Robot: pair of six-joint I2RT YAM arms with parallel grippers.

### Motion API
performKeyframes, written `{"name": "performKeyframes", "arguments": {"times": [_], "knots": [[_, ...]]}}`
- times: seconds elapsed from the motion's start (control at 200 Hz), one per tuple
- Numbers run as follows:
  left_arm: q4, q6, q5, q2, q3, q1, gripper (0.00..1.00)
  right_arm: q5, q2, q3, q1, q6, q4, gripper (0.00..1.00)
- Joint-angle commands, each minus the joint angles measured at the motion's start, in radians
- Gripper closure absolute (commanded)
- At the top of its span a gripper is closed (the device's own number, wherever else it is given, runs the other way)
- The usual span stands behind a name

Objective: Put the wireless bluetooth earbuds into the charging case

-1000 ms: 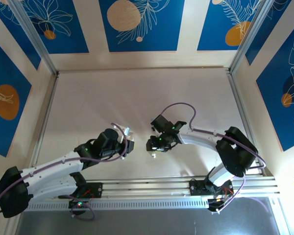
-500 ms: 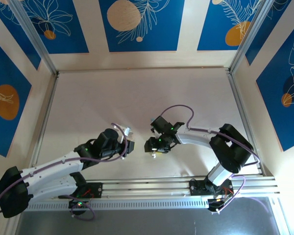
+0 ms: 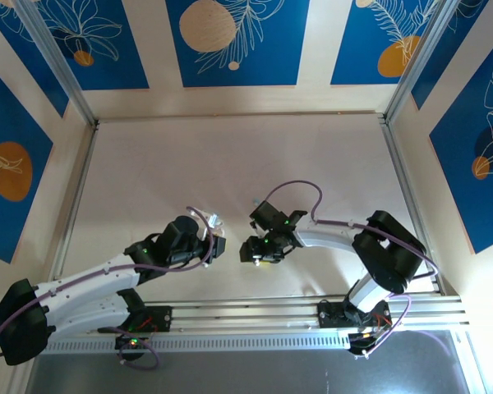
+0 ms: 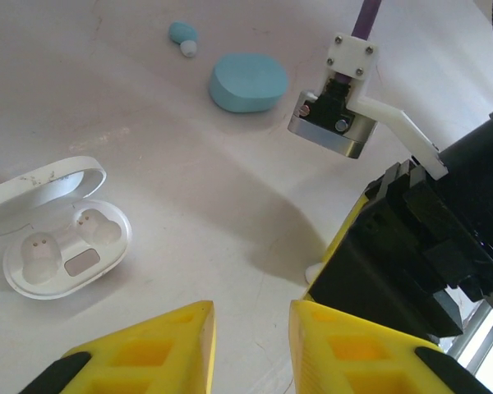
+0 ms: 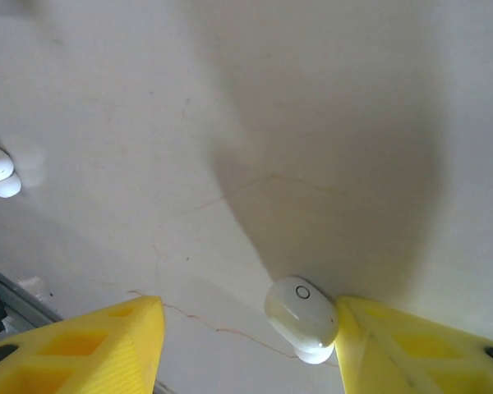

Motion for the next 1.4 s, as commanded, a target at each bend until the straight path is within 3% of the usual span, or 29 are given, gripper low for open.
{"name": "performKeyframes", "arguments": {"times": [0.0, 0.635, 1.02, 1.231, 1.396], "knots": [[0.026, -0.007, 0.020, -0.015, -0.010, 0.009, 0.71, -0.024, -0.027, -0.023, 0.019, 0.027, -0.018, 0.43], [0.020, -0.011, 0.021, -0.028, -0.013, 0.008, 0.71, -0.039, -0.029, -0.039, 0.094, 0.111, 0.058, 0.43], [0.019, -0.011, 0.028, -0.026, -0.009, 0.008, 0.70, -0.011, -0.145, -0.093, 0.123, 0.160, 0.086, 0.42], [0.008, -0.026, 0.069, -0.017, -0.008, -0.001, 0.66, -0.013, -0.295, -0.140, 0.042, 0.127, 0.060, 0.47], [0.000, -0.065, 0.107, 0.009, -0.016, -0.027, 0.67, -0.084, -0.290, -0.142, -0.064, 0.046, 0.049, 0.52]]}}
